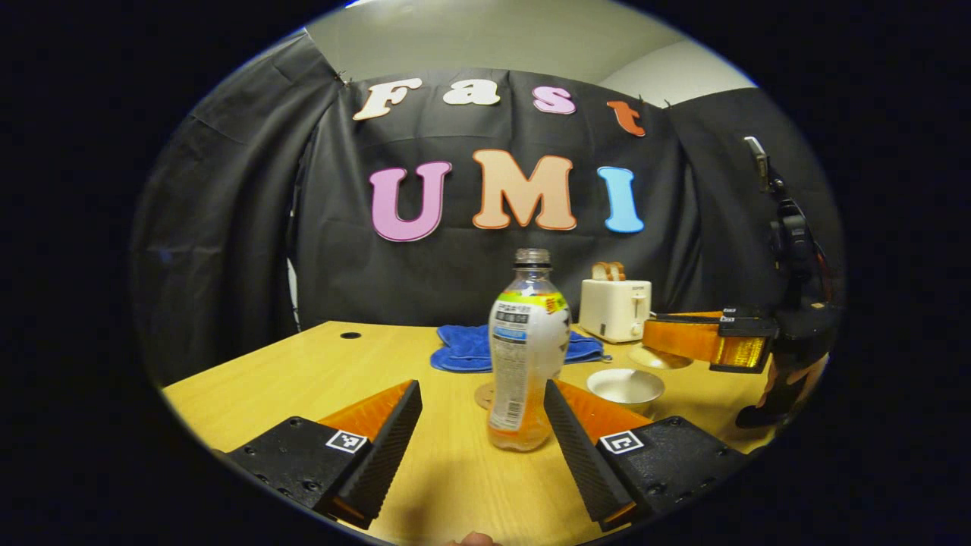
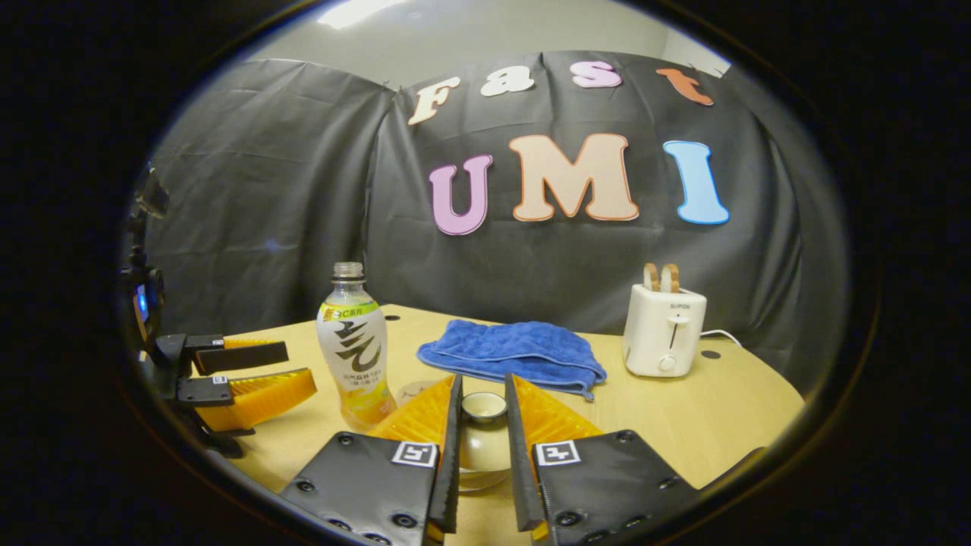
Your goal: Open the teacup lid with one hand, grasp the water bottle and pour water into the teacup with the other hand; after pouring, place the water bottle on the coaster and then close the teacup lid.
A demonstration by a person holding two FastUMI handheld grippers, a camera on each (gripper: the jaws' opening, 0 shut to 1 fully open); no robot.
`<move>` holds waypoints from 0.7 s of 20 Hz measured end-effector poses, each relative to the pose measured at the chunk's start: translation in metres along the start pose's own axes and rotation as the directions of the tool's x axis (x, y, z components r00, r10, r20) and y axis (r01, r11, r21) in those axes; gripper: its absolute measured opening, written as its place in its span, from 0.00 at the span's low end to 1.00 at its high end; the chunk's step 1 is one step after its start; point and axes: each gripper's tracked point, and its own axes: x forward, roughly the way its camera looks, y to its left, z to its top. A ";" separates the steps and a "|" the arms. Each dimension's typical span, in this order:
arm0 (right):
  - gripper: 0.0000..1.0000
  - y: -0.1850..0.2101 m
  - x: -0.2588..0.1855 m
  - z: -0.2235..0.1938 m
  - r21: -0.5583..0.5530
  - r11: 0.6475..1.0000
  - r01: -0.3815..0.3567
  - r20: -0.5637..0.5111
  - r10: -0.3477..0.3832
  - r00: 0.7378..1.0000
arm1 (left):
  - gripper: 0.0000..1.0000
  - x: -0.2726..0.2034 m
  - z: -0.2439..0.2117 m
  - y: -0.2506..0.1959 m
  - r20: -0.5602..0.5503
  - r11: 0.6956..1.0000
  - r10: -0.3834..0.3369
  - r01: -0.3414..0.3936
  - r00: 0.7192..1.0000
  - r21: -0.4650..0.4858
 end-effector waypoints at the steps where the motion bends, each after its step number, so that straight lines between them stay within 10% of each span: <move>1: 0.32 -0.003 -0.003 0.002 0.003 1.000 0.003 0.004 -0.003 1.000 | 0.95 0.001 -0.003 -0.007 -0.012 1.000 -0.022 0.022 1.000 -0.005; 14: 0.32 -0.039 -0.033 0.000 0.023 0.998 0.062 0.010 -0.062 0.998 | 0.95 0.044 -0.012 -0.025 -0.083 0.996 -0.084 0.087 0.993 0.034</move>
